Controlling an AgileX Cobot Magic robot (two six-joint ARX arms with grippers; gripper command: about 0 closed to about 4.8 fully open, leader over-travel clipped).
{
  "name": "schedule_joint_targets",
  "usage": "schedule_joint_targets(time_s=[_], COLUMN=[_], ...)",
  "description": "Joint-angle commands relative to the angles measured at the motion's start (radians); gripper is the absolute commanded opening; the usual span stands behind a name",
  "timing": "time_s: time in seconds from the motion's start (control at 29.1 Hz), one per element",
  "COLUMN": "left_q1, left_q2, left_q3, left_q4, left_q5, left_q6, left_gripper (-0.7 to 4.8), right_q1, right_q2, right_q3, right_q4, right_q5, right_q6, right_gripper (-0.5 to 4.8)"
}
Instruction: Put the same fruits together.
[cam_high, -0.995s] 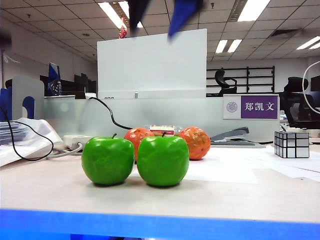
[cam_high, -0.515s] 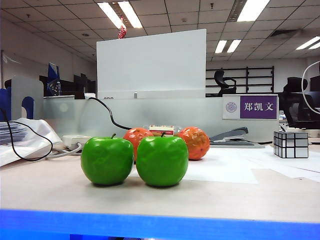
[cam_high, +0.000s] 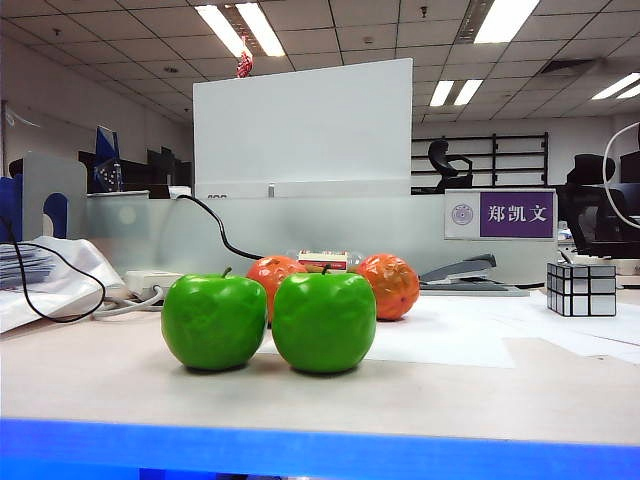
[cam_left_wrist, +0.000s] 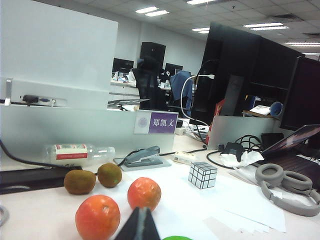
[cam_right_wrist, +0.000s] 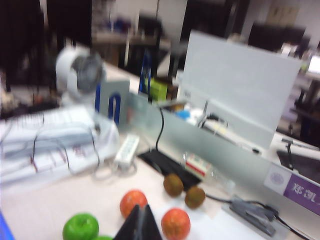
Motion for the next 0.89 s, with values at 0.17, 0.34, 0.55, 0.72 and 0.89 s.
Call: schedule_joint_targets(time_s=[0.17,0.34,0.55,0.72,0.89], left_q1=[0.000,0.003,0.015,0.016,0.015], left_q2=[-0.002,0.006,-0.002,-0.002,-0.002], left_q3=[0.002,0.002,0.000,0.000,-0.018], left_q4=[0.021,0.015,-0.046,-0.115,-0.120], left_q5=[-0.003,-0.029,-0.110,-0.186,-0.197], left_q6=[0.001,0.010,0.036,0.050,0.057], left_gripper=[-0.06,-0.06,-0.06,-0.06,-0.06], right_q1=[0.005,-0.001,0.000,0.000,0.001], right_q2=[-0.343,-0.294,-0.285,-0.286,-0.286], right_q3=[-0.407,-0.458,-0.609,-0.770,-0.928], right_q4=[0.267,0.203,0.358,0.519,0.718], right_q5=[0.051,0.095,0.132,0.123,0.083], right_q6=[0.028,0.073,0.072,0.076,0.077], right_gripper=[-0.08,-0.07,-0.06,-0.05,-0.05])
